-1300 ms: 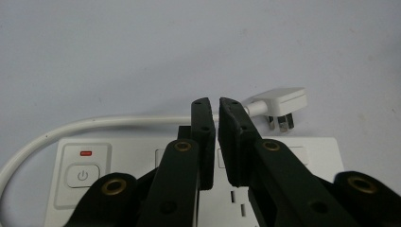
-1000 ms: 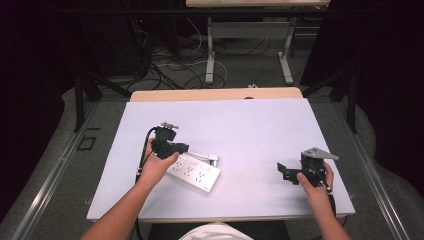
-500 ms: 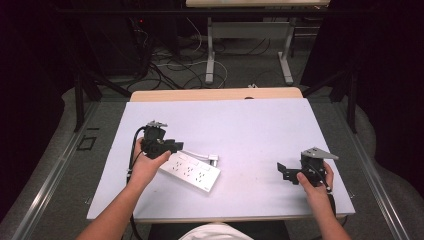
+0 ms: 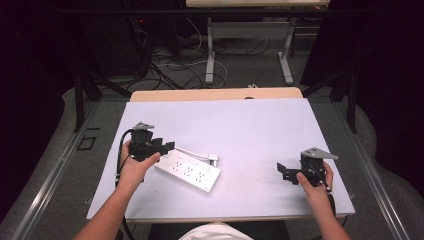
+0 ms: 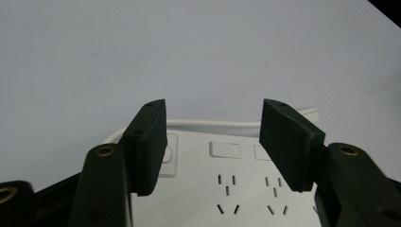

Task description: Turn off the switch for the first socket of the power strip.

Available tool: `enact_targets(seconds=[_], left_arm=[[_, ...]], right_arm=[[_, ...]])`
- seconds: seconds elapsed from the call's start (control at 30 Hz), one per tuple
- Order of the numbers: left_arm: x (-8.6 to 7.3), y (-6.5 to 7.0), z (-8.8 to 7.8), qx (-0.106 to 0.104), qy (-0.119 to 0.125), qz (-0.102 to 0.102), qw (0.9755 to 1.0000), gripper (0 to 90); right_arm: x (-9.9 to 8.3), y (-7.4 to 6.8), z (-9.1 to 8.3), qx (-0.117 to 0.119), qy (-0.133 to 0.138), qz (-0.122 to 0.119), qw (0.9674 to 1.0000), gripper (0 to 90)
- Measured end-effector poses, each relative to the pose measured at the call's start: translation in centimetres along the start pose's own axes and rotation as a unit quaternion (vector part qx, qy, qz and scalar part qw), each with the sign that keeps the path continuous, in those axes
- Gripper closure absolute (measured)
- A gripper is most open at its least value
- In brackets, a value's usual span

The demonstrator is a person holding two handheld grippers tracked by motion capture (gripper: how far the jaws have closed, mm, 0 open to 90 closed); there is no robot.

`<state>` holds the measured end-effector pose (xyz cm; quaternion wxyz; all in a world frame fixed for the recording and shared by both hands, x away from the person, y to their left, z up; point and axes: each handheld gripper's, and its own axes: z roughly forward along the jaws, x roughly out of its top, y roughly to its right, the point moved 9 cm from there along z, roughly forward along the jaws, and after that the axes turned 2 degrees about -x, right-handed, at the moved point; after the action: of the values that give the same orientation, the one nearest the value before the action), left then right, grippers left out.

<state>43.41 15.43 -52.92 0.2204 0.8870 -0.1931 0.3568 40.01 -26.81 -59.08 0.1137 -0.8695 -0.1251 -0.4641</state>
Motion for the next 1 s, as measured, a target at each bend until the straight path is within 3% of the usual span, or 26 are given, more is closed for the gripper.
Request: enact_targets(seconds=[0.13, 0.17, 0.37, 0.53, 0.57, 0.67, 1.0], left_arm=[[0.1, -0.5, -0.6, 0.005, 0.012, 0.005, 0.9999, 38.4], [0.2, -0.8, -0.7, 0.011, 0.024, 0.008, 0.9996, 37.0], [0.1, -1.6, -1.3, 0.026, 0.033, 0.009, 0.9991, 34.2], [0.0, -2.5, -1.8, 0.037, 0.039, 0.026, 0.9982, 32.3], [0.1, -2.8, -2.0, 0.038, 0.049, 0.042, 0.9972, 32.3], [0.0, -3.2, -2.3, 0.041, 0.052, 0.042, 0.9969, 31.6], [-0.6, -5.9, -4.2, 0.061, 0.071, -0.007, 0.9956, 26.0]], right_arm=[[0.0, -0.1, 0.0, 0.001, 0.001, 0.002, 1.0000, 0.0], [0.0, -0.1, 0.0, 0.001, 0.000, 0.002, 1.0000, 0.0], [0.0, -0.1, 0.0, 0.002, 0.001, 0.002, 1.0000, 0.0], [0.0, 0.0, 0.0, 0.001, 0.000, 0.003, 1.0000, 0.0], [0.0, 0.0, 0.0, 0.001, 0.001, 0.003, 1.0000, 0.0], [0.0, 0.0, 0.0, -0.001, 0.000, 0.000, 1.0000, 0.0], [0.0, 0.0, 0.0, -0.003, 0.004, 0.000, 1.0000, 0.0]])
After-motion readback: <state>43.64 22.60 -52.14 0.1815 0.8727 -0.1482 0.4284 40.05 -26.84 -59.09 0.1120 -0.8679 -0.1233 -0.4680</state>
